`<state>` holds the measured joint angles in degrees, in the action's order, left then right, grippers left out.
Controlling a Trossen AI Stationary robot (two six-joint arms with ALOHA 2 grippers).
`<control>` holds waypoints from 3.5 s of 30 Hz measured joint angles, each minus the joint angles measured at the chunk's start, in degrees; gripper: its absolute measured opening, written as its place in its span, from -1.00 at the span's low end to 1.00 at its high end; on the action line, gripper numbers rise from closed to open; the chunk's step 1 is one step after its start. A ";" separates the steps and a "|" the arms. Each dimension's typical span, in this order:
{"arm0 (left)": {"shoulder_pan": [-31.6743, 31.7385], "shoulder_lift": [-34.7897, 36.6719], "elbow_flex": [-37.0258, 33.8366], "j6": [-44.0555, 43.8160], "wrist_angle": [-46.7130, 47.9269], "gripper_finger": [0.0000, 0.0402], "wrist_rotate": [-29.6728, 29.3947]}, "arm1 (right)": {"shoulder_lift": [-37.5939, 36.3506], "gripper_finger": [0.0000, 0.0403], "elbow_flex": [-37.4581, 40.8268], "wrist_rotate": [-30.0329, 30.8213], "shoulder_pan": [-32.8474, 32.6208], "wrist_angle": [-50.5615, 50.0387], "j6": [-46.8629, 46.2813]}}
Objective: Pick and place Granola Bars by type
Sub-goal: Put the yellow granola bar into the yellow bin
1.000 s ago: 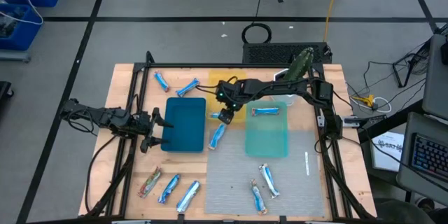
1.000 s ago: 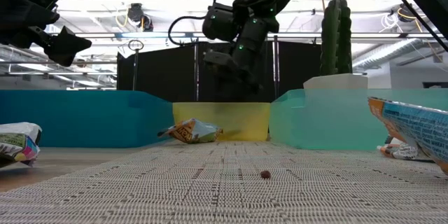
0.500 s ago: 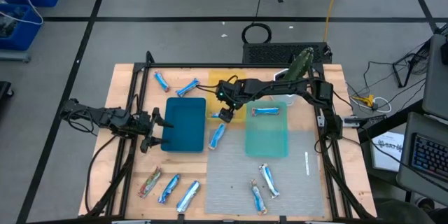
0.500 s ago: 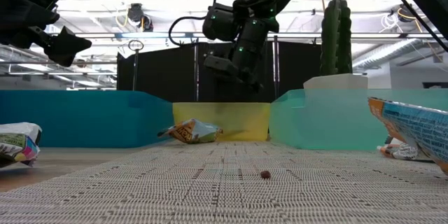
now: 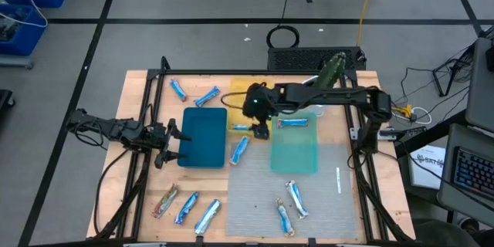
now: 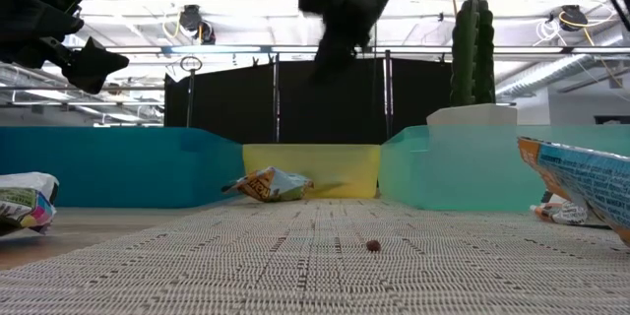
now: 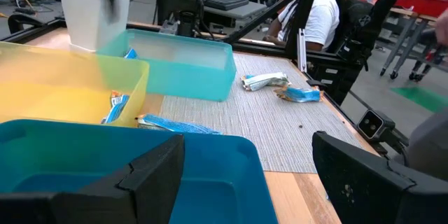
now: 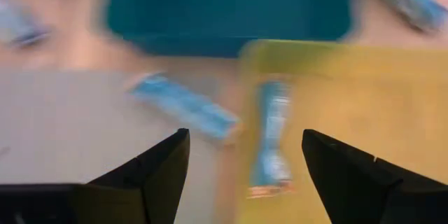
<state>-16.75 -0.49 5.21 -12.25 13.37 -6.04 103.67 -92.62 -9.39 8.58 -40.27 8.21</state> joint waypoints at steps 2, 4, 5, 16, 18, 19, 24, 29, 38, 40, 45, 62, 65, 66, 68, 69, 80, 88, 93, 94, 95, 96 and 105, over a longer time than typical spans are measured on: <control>0.02 0.02 0.00 0.00 0.00 0.54 0.00 | -1.84 0.32 0.00 -3.84 -1.49 -1.09 3.95; 0.02 0.02 0.00 0.02 0.00 0.55 0.00 | -3.60 0.31 0.00 -7.43 -3.11 -2.48 7.89; 0.01 0.01 0.00 0.00 0.00 0.54 0.00 | -4.43 0.31 0.00 -8.94 -4.06 -3.48 10.20; 0.02 0.00 0.00 0.00 -0.04 0.54 0.00 | -10.35 0.30 0.02 -20.94 -16.96 -12.05 37.93; 0.00 0.00 0.00 0.00 0.00 0.54 0.00 | -10.42 0.29 0.02 -20.88 -19.52 -15.11 42.67; 0.02 0.00 0.00 0.00 -0.02 0.54 0.00 | -10.38 0.29 0.02 -20.86 -20.78 -16.19 45.42; 0.00 0.01 -0.01 0.01 -0.04 0.54 0.00 | -10.43 0.30 4.11 -20.84 -27.01 -14.95 55.69; 0.01 0.01 0.00 0.01 -0.02 0.54 0.00 | -10.42 0.36 11.76 -17.40 -32.26 -8.52 61.15; 0.01 0.00 0.00 0.00 -0.02 0.54 0.00 | -10.35 0.40 25.72 -9.71 -37.69 2.05 58.74; 0.01 0.00 0.00 0.02 -0.02 0.54 0.00 | -10.31 0.40 28.17 -6.40 -38.07 4.53 59.12; 0.00 0.00 0.00 0.00 -0.02 0.54 0.00 | -10.33 0.40 32.42 -2.21 -38.51 7.21 62.81; 0.00 0.01 0.00 0.01 0.00 0.54 0.00 | -8.03 0.37 36.12 0.76 -38.69 15.56 64.57; 0.00 0.00 0.00 0.00 -0.02 0.54 0.00 | -7.13 0.37 36.85 3.30 -38.59 17.54 65.29; 0.00 0.00 0.00 0.02 0.00 0.55 0.00 | -7.08 0.37 37.14 3.72 -38.57 18.03 65.39; 0.00 0.00 0.00 0.00 -0.02 0.54 0.00 | -7.09 0.37 37.64 4.83 -38.52 19.15 65.52; 0.00 0.02 0.00 0.00 -0.02 0.55 0.02 | -7.07 0.37 37.86 4.88 -38.37 19.28 65.93; 0.01 0.01 -0.01 0.01 -0.02 0.54 0.00 | -7.10 0.10 39.17 6.38 -38.21 18.60 64.50; 0.02 0.00 0.00 0.00 -0.02 0.54 0.00 | -7.01 -0.43 39.30 6.29 -38.21 18.57 64.47; 0.00 0.00 0.00 0.02 -0.02 0.54 0.00 | -6.99 -0.67 39.32 6.36 -38.21 18.84 62.41; 0.02 0.02 0.00 0.00 -0.02 0.54 0.00 | -6.99 -0.70 39.32 6.36 -38.21 18.86 61.86; 0.00 0.01 -0.02 0.00 -0.02 0.54 0.00 | -7.00 -0.73 39.32 6.40 -38.21 18.86 61.35; 0.00 0.02 -0.02 0.02 -0.02 0.55 0.00 | -7.01 -0.75 39.32 6.55 -38.21 18.83 60.89; 0.01 0.00 -0.01 0.01 -0.02 0.54 0.00 | -10.85 -0.79 39.43 10.13 -38.27 15.22 54.19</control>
<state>-16.74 -0.49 5.20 -12.24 13.34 -6.04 92.82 -53.19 0.75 -29.69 -25.05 62.40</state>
